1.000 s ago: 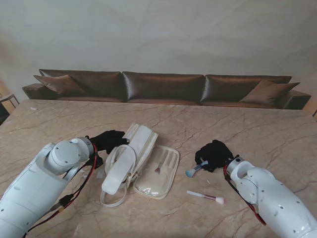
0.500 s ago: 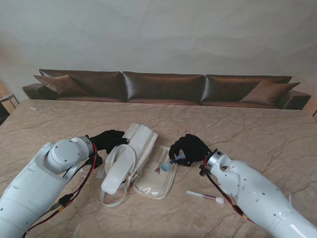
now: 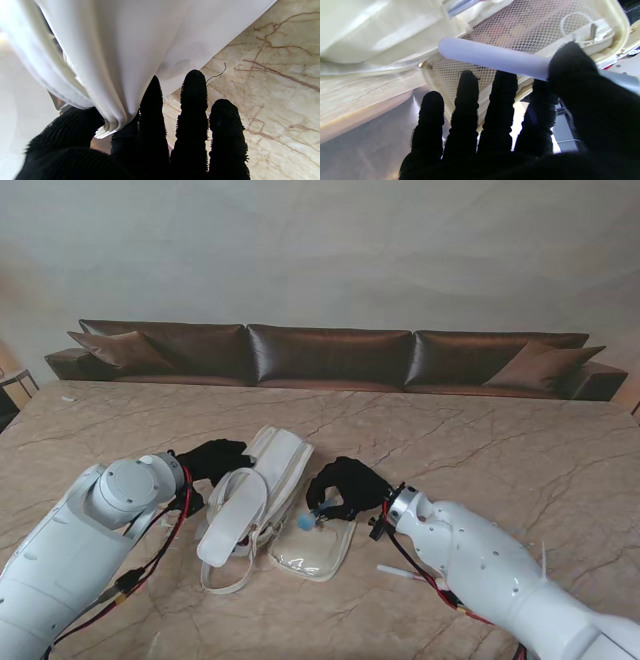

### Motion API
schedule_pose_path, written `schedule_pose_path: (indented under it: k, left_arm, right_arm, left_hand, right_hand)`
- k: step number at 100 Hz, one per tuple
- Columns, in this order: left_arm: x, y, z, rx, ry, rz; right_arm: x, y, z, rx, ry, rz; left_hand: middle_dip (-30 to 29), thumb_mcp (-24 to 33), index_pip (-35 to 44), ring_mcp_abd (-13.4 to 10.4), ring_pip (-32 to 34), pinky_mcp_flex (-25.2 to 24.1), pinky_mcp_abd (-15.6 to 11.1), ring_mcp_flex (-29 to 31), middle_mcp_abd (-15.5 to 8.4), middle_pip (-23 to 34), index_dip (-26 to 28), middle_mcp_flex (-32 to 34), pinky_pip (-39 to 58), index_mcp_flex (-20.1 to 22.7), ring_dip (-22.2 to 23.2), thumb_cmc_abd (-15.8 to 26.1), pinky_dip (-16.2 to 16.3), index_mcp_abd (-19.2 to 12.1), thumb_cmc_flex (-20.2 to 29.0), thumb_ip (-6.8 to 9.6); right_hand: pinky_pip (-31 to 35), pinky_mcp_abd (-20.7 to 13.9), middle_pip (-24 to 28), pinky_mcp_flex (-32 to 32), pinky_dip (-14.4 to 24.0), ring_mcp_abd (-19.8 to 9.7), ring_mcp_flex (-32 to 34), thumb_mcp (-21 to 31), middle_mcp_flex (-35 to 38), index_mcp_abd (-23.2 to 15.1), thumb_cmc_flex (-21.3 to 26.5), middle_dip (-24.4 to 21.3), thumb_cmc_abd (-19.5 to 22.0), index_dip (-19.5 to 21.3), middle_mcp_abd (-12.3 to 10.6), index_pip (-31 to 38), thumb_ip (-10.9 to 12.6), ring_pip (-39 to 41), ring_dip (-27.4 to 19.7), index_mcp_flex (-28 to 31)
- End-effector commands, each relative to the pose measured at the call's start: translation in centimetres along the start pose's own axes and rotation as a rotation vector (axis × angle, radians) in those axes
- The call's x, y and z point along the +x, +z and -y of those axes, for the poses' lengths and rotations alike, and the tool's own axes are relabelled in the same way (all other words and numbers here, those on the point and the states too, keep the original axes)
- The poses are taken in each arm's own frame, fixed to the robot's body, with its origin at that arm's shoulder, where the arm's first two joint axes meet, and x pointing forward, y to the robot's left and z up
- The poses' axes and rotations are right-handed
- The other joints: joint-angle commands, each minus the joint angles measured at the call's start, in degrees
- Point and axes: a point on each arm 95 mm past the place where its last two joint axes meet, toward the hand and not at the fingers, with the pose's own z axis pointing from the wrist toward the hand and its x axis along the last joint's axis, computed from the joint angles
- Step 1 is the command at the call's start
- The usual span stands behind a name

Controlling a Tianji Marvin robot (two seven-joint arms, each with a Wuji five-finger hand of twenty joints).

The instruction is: Pack the cosmetics bag

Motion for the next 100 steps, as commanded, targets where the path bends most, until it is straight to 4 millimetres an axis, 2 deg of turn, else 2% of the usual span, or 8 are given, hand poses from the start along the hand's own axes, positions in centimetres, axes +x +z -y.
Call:
schedule_pose_path:
  k: [1, 59, 100]
  left_arm:
    - [0.3, 0.1, 0.3, 0.010, -0.006, -0.007]
    - [0.1, 0.4, 0.1, -0.001, -0.032, 0.014]
    - [0.0, 0.3, 0.2, -0.003, -0.027, 0.015]
  right_arm:
    - [0.7, 0.3, 0.8, 0.011, 0.024, -0.018]
    - [0.0, -1.0, 2.8, 0.064, 0.092, -0.020]
    - [-1.1, -1.0, 2.3, 0.073, 0.011, -0.018]
  left_hand:
    - [-3.12, 8.72, 4.49, 0.05, -0.49, -0.30, 1.23, -0.33, -0.81, -3.40, 0.43, -1.64, -0.07, 1.74, -0.56, 5.22, -0.21, -9.54, 3.99, 4.74]
    - [-4.54, 8.27, 4.27, 0.40, -0.37, -0.87, 1.37, -0.82, -0.86, -3.22, 0.39, -1.50, -0.83, 2.08, -0.52, 5.69, -0.40, -9.68, 4.10, 4.64]
    - [-4.37, 8.11, 4.07, 0.35, -0.43, -1.44, 1.35, -1.28, -1.10, -2.99, 0.72, -1.44, -1.30, 1.95, -0.50, 5.79, -0.34, -9.80, 4.10, 4.55]
  right_hand:
    - [-0.50, 0.08, -0.51, -1.27, 0.29, -1.36, -1.47, 4.26, 1.37, -7.04, 6.50, 1.02, 6.07, 1.08, -0.08, 4.19, 7.72, -0.13, -0.66, 5.40]
    - [-1.47, 0.45, -0.72, -4.21, 0.87, -1.66, -3.35, 4.70, 1.72, -6.56, 7.02, 1.48, 5.39, 0.66, 0.27, 4.69, 7.57, -0.32, -0.69, 6.04]
    - [-1.19, -0.10, -1.44, -4.62, 1.23, -2.24, -5.19, 4.42, 1.15, -7.21, 7.59, 1.12, 5.58, 0.91, -0.44, 4.70, 7.21, 0.19, -0.69, 6.29]
